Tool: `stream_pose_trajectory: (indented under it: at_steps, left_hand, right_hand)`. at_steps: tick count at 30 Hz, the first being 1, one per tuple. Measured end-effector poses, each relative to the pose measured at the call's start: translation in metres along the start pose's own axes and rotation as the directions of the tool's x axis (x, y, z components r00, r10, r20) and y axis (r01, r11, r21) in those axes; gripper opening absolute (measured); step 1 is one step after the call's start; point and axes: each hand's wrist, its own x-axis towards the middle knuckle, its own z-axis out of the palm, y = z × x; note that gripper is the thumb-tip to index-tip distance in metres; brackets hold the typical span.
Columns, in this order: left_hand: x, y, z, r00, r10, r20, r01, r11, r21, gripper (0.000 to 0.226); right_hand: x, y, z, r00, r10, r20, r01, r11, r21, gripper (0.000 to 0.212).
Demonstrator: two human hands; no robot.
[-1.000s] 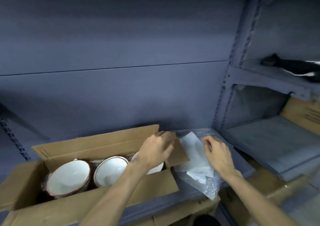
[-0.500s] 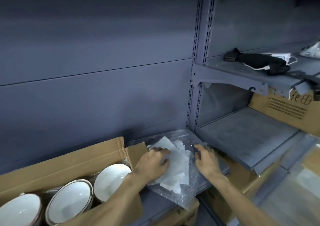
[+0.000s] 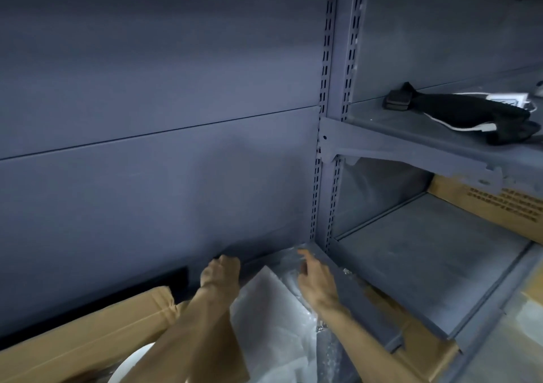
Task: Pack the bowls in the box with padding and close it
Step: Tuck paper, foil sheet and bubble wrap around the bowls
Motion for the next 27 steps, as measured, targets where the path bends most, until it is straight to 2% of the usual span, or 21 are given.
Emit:
stream_pose_trajectory:
  at_steps: [3, 6, 10, 13, 15, 17, 20, 23, 25, 27]
  left_hand:
    - [-0.002, 0.003, 0.012, 0.998, -0.032, 0.055, 0.028, 0.996, 0.079, 0.042]
    - [-0.003, 0.000, 0.014, 0.998, -0.070, -0.004, 0.070, 0.997, 0.041, 0.036]
    - [-0.004, -0.007, -0.023, 0.963, -0.115, -0.244, 0.095, 0.991, -0.091, 0.031]
    - [-0.021, -0.021, -0.062, 0.853, -0.123, -0.508, -0.013, 0.967, -0.256, 0.021]
    - [-0.042, -0.037, -0.085, 0.781, -0.113, -0.614, -0.101, 0.947, -0.303, 0.018]
    - [-0.065, -0.058, -0.098, 0.730, -0.084, -0.678, -0.167, 0.940, -0.296, 0.019]
    - [-0.103, -0.093, -0.108, 0.715, -0.098, -0.692, -0.214, 0.912, -0.351, 0.030]
    - [-0.139, -0.132, -0.110, 0.699, -0.142, -0.701, -0.228, 0.885, -0.407, 0.033]
    - [-0.159, -0.156, -0.111, 0.687, -0.171, -0.706, -0.253, 0.855, -0.453, 0.032]
    - [-0.180, -0.181, -0.111, 0.671, -0.216, -0.709, -0.275, 0.816, -0.508, 0.032]
  right_hand:
    - [0.009, 0.004, 0.007, 0.998, 0.057, 0.024, -0.059, 0.996, 0.062, 0.052]
    - [0.008, 0.005, 0.009, 0.997, 0.074, 0.018, -0.076, 0.986, 0.151, 0.052]
    - [0.001, -0.007, 0.003, 0.992, 0.069, -0.104, -0.039, 0.963, 0.266, 0.054]
    - [-0.008, -0.022, -0.011, 0.970, 0.028, -0.242, 0.055, 0.942, 0.332, 0.042]
    - [-0.018, -0.034, -0.019, 0.950, -0.043, -0.310, 0.154, 0.926, 0.345, 0.030]
    - [-0.030, -0.049, -0.024, 0.907, -0.147, -0.396, 0.280, 0.911, 0.304, 0.021]
    - [-0.052, -0.079, -0.025, 0.785, -0.329, -0.525, 0.446, 0.888, 0.111, 0.018]
    - [-0.076, -0.114, -0.017, 0.713, -0.461, -0.529, 0.524, 0.851, -0.035, 0.042]
    - [-0.093, -0.136, -0.009, 0.679, -0.552, -0.484, 0.586, 0.804, -0.095, 0.060]
    - [-0.112, -0.160, 0.002, 0.644, -0.646, -0.410, 0.662, 0.739, -0.125, 0.068]
